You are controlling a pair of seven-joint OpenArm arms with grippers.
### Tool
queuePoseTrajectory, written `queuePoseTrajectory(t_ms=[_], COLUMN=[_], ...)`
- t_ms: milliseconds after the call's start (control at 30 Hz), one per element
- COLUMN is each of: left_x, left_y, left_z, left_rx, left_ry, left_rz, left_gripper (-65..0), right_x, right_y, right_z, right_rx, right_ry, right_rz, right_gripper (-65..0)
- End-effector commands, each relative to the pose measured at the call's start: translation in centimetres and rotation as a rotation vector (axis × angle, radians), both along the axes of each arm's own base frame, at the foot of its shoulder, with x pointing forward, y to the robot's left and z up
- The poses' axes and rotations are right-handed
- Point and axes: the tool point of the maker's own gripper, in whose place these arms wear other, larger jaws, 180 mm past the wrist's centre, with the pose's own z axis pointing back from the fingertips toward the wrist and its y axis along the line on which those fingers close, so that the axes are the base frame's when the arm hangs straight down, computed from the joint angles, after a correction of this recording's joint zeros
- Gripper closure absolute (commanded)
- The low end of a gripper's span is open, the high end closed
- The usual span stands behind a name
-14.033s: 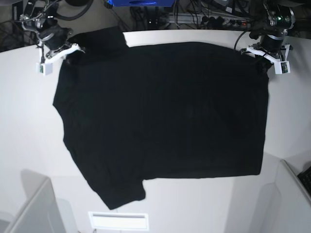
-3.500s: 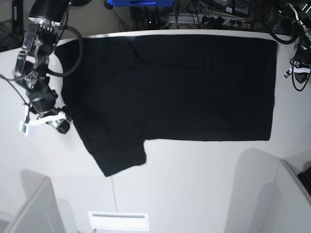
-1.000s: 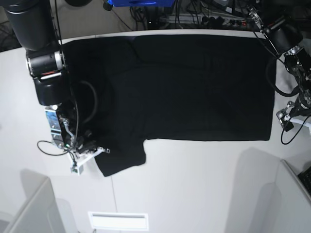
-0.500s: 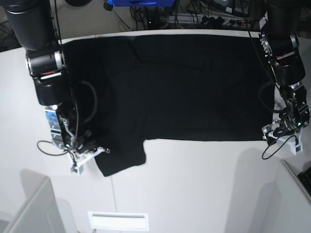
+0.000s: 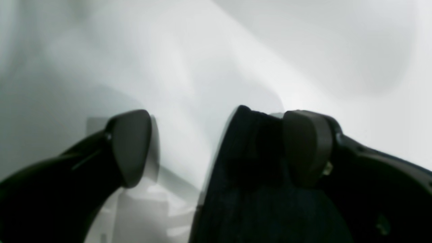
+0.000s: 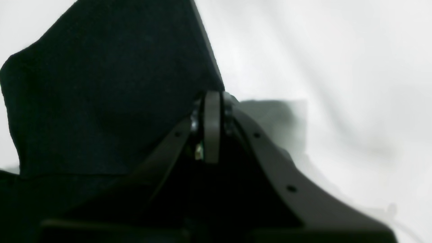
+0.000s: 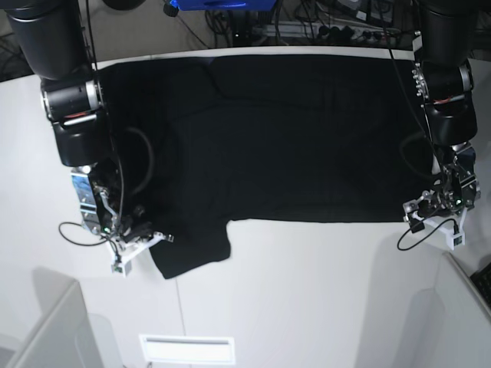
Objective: Fold the T-shirt properly
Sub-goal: 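Move the left gripper down to the other hem corner, then grasp the hem corners with both grippers and fold them toward the collar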
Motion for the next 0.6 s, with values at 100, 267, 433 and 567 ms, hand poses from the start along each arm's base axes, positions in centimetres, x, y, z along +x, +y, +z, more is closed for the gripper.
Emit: queuePoseTrajectory(t_ms=[100, 267, 433, 567], left_x=[0.72, 0.79, 0.62, 0.48], left_y=[0.50, 0.33, 0.30, -0.05], left_z=[1.17, 1.14, 0.90, 0.53], left_rx=[0.001, -0.001, -0.008, -0.015], left_ry=[-0.022, -0.023, -0.019, -0.013], left_rz=[0.005, 0.003, 0.006, 0.005], left_gripper=[-57.8, -57.8, -57.6, -48.1], right_x=[1.61, 1.61, 1.61, 1.62], right_y=[-0.49, -0.49, -0.49, -0.51], right_z=[1.91, 1.91, 1.91, 1.92], right_rx=[-0.004, -0.004, -0.004, -0.004], right_ry=[-0.048, -0.048, -0.048, -0.049], right_rz=[-0.004, -0.004, -0.004, -0.005], right_gripper=[0.0, 0.0, 0.0, 0.0])
